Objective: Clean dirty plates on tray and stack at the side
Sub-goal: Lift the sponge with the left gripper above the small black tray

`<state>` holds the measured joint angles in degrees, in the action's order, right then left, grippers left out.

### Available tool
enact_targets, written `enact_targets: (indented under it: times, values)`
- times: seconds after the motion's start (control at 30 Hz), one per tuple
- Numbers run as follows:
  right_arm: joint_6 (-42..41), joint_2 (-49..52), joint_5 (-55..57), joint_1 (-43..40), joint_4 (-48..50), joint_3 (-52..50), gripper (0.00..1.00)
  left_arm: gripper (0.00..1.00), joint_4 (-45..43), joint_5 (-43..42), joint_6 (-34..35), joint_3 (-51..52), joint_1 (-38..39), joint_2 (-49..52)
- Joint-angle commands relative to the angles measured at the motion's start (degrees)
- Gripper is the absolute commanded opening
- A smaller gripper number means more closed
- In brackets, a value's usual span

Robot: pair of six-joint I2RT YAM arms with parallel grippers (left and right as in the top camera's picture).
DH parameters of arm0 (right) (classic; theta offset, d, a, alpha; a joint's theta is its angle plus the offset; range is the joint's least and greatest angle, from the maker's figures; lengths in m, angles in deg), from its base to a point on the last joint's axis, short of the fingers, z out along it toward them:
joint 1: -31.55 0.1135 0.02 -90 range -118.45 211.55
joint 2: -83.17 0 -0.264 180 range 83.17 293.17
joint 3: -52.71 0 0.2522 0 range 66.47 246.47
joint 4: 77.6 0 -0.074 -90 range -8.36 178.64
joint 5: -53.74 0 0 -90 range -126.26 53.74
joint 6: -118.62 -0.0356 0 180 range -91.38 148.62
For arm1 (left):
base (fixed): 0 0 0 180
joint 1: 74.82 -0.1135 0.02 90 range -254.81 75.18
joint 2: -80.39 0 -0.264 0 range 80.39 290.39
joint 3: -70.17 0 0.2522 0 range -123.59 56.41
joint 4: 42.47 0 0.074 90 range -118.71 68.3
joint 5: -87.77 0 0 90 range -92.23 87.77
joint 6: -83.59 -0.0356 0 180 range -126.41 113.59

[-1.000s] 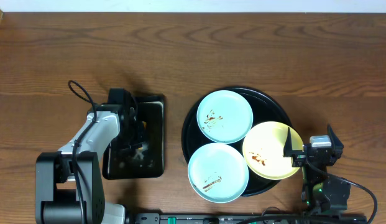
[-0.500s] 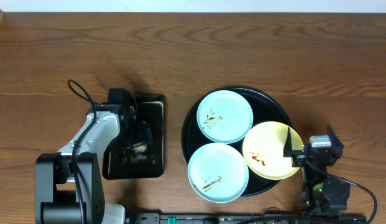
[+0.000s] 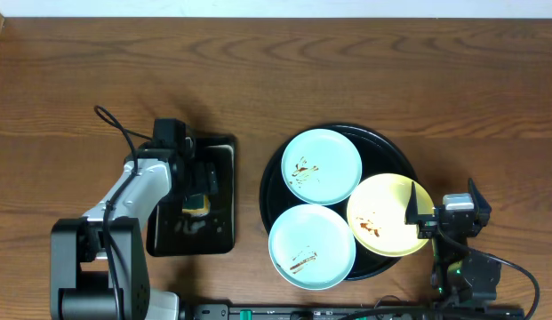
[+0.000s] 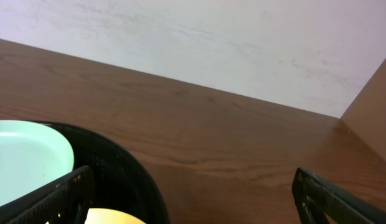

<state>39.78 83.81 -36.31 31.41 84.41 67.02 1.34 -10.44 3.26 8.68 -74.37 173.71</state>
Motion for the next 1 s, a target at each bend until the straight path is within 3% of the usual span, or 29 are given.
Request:
enact_targets:
  times: [0.0, 0.07, 0.13, 0.33, 0.37, 0.4, 0.43, 0.5, 0.77, 0.87, 0.97]
  values:
    - [-0.6, 0.0, -0.2, -0.2, 0.0, -0.2, 0.99, 0.53, -1.2, 0.3, -1.0, -1.2, 0.0, 0.8]
    - [-0.6, 0.0, -0.2, -0.2, 0.0, -0.2, 0.99, 0.35, -1.2, 0.3, -1.0, -1.5, 0.0, 0.8]
    - [-0.6, 0.0, -0.2, -0.2, 0.0, -0.2, 0.99, 0.08, -0.9, 0.3, -0.8, -1.6, 0.0, 0.8]
    - [-0.6, 0.0, -0.2, -0.2, 0.0, -0.2, 0.99, 0.07, -0.8, 0.3, 0.5, -1.6, 0.0, 0.8]
    - [-0.6, 0.0, -0.2, -0.2, 0.0, -0.2, 0.99, 0.11, -0.7, 0.3, 0.5, -1.6, 0.0, 0.8]
    - [-0.6, 0.0, -0.2, -0.2, 0.0, -0.2, 0.99, 0.3, -0.6, 0.3, 0.7, -1.6, 0.0, 0.8]
    - [-0.6, 0.0, -0.2, -0.2, -0.1, -0.2, 0.99, 0.59, -0.6, 0.3, 1.2, -1.6, 0.0, 0.8]
    - [-0.6, 0.0, -0.2, -0.2, 0.0, -0.2, 0.99, 0.76, -0.1, 0.3, 1.3, -1.6, 0.0, 0.8]
    - [-0.6, 0.0, -0.2, -0.2, 0.0, -0.2, 0.99, 0.79, 2.8, 0.3, 1.3, -1.6, 0.0, 0.7]
    - [-0.6, 0.0, -0.2, -0.2, 0.0, -0.3, 0.99, 0.7, 3.5, 0.3, 1.3, -1.6, 0.0, 0.5]
    - [-0.6, 0.0, -0.2, -0.2, -0.1, -0.2, 0.99, 0.7, 4.2, 0.3, 1.1, -1.8, 0.0, -0.4]
